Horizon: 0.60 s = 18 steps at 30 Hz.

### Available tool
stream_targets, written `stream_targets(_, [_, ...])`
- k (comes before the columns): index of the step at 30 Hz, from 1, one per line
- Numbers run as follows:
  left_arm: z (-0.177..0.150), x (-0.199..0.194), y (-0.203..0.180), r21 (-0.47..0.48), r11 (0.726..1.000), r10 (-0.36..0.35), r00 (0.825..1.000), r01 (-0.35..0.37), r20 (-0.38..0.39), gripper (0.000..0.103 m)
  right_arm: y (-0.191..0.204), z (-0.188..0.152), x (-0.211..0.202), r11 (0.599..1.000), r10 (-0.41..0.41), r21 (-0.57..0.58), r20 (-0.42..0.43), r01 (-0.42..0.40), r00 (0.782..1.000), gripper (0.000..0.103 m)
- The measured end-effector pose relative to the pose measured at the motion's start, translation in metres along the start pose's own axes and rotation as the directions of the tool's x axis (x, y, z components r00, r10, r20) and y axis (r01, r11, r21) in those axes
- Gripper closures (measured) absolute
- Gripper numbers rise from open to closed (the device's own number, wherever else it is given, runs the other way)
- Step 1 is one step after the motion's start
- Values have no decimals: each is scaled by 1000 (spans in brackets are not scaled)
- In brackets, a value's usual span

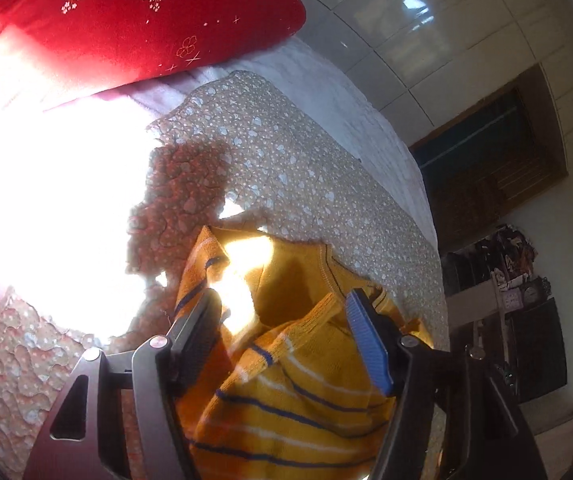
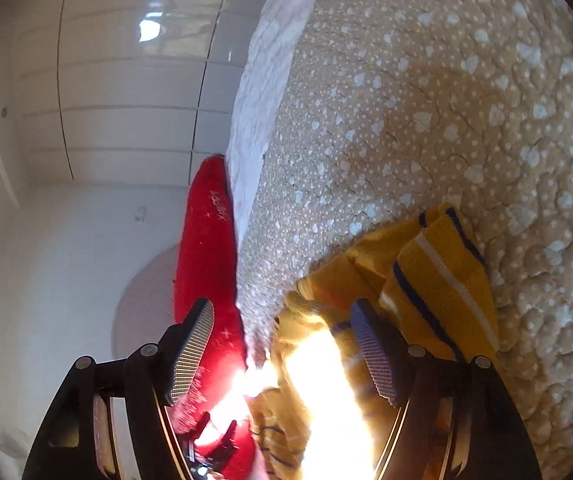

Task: Fold small clothes
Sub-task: 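Grasp the hem with the right gripper and fold it toward the collar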

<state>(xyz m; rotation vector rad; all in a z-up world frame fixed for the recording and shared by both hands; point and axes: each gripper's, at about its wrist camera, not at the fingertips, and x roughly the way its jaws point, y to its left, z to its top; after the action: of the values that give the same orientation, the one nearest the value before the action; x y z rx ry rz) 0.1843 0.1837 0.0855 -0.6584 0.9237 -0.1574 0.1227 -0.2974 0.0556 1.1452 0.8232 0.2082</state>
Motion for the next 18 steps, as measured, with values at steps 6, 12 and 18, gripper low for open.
stream_targets(6, [-51, -28, -4, 199, 971, 137, 991, -131, -15, 37, 29, -85, -25, 819, -360, -471, 25, 328, 933, 27])
stream_targets(12, [-92, -32, 12, 306, 938, 184, 982, -162, -47, 32, -3, -131, -29, 756, -446, -536, -1, 376, 895, 68])
stream_targets(18, [-117, -14, 17, 368, 914, 224, 970, -174, -98, 35, -17, -121, -32, 731, -481, -528, 50, 432, 875, 95])
